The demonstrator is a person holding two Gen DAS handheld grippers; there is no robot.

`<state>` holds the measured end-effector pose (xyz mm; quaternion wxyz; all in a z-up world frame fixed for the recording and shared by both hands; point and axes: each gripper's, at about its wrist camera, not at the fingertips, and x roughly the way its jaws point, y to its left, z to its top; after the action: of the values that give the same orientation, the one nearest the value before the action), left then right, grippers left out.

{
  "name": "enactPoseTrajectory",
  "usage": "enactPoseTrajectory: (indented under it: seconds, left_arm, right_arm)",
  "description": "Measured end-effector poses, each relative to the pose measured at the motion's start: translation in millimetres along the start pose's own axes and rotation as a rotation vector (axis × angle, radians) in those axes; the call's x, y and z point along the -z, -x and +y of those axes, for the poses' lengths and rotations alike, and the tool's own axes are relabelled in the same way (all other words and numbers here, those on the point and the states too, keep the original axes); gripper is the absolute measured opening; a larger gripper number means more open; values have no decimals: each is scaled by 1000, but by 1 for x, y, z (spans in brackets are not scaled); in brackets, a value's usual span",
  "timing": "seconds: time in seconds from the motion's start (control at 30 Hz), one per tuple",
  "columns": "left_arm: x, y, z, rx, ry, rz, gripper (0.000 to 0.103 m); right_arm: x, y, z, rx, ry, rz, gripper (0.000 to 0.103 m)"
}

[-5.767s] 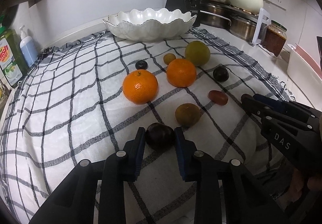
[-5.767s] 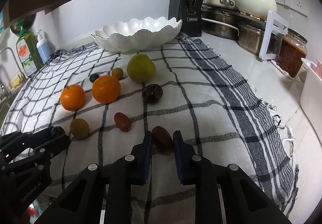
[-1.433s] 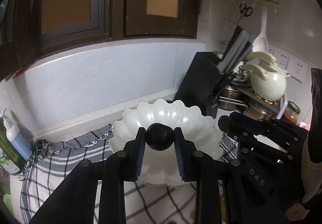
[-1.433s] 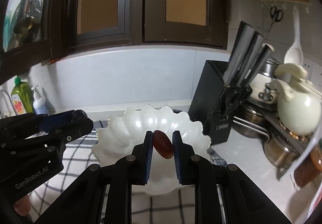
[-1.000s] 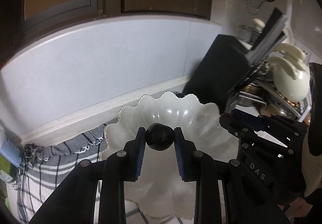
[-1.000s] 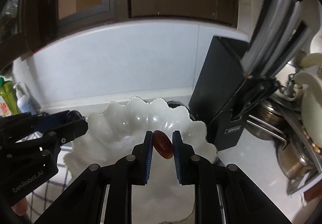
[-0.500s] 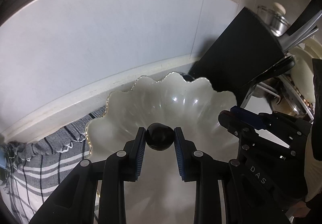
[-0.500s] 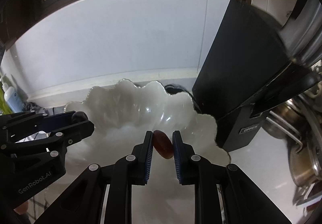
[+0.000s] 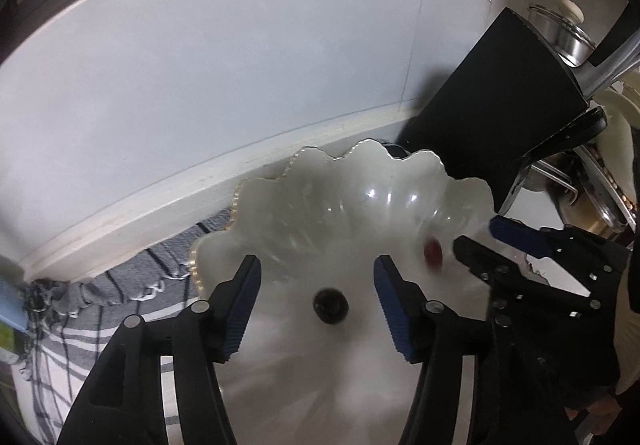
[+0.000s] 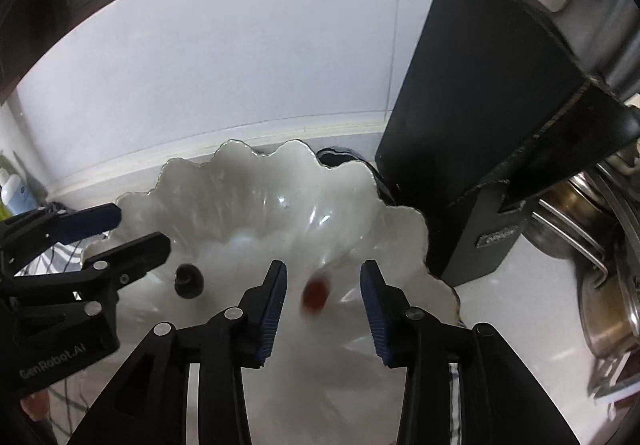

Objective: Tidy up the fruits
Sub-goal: 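Open the left tool to drop the plum while the right tool releases the date into the bowl, then withdraw both tools from the bowl back over the remaining fruits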

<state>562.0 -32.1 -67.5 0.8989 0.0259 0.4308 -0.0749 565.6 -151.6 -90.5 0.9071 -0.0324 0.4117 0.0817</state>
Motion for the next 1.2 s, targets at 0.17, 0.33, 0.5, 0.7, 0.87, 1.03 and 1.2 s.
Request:
enactPoseTrajectory:
  seconds: [0.17, 0.33, 0.5, 0.7, 0.87, 1.03, 1.2]
  left_arm:
    - [7, 19, 2, -52, -6, -42, 71]
    - [13, 44, 7, -78, 14, -71, 77]
    - [22, 74, 9, -108, 7, -132, 80]
    - [40, 114, 9, -118, -13, -206, 90]
    - [59, 147, 6, -127, -35, -258, 91]
    - [77, 179, 3, -149, -71, -314, 97]
    - [95, 207, 8, -122, -49, -338, 99]
  right_arm:
    - [4, 19, 0, 9, -5, -24, 49]
    - [10, 44, 2, 14, -14, -64, 53]
    - [18, 76, 9, 20, -4, -118, 53]
    - [30, 114, 20, 24, 10, -185, 53]
    - [46, 145, 25, -6, -14, -222, 53]
    - [64, 174, 30, -23, -25, -257, 53]
    - [81, 199, 39, -32, -22, -280, 53]
